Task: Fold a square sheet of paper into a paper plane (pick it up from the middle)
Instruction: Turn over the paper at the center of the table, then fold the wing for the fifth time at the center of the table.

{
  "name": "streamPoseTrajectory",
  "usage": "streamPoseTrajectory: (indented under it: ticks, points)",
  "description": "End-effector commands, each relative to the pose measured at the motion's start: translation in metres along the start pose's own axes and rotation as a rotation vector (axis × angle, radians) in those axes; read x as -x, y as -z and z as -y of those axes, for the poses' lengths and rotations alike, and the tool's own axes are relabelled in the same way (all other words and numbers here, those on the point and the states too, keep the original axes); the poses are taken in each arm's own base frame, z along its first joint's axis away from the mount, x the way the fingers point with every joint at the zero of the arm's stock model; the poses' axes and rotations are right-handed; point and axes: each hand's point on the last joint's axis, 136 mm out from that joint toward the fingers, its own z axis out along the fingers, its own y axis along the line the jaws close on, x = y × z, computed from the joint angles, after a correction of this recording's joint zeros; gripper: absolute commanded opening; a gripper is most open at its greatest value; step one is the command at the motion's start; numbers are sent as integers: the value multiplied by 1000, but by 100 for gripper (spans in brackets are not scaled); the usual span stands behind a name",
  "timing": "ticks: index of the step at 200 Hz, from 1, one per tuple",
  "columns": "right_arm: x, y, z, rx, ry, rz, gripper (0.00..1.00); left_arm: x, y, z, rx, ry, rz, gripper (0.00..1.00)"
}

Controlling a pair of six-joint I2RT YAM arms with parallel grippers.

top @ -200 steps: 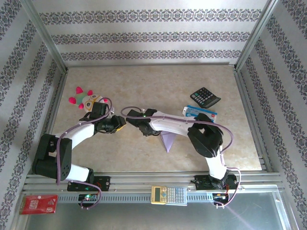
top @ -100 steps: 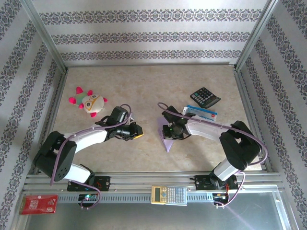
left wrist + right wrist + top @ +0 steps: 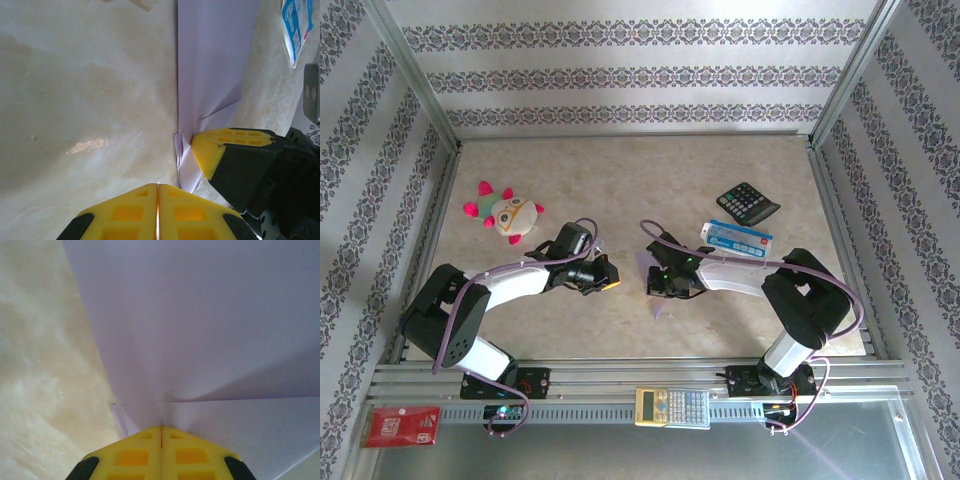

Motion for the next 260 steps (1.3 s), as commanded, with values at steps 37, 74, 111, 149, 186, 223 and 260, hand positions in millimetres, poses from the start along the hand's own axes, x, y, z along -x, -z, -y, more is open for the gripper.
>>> streamPoseTrajectory:
  ticks: [37,74,111,149,186,223,260]
  points:
    - [15,-7,-42,74,-290,185,8,-8,1,6,-39,20,-1,11]
    - [43,28,-43,148,-311,290,10,-27,-5,22,-56,-26,-28,12]
    - [61,55,10,99,-252,284,17,-50,-30,45,-67,-80,-94,9]
    - [63,69,42,88,-157,221,23,-46,-48,23,-5,-56,-139,4]
    - [52,69,38,128,-71,128,27,-38,-51,9,6,-43,-174,2]
    - [40,53,31,187,-71,45,29,-37,-47,-3,-17,9,-202,1]
    - [32,39,20,254,-88,-6,34,-38,-47,-11,-70,58,-238,0]
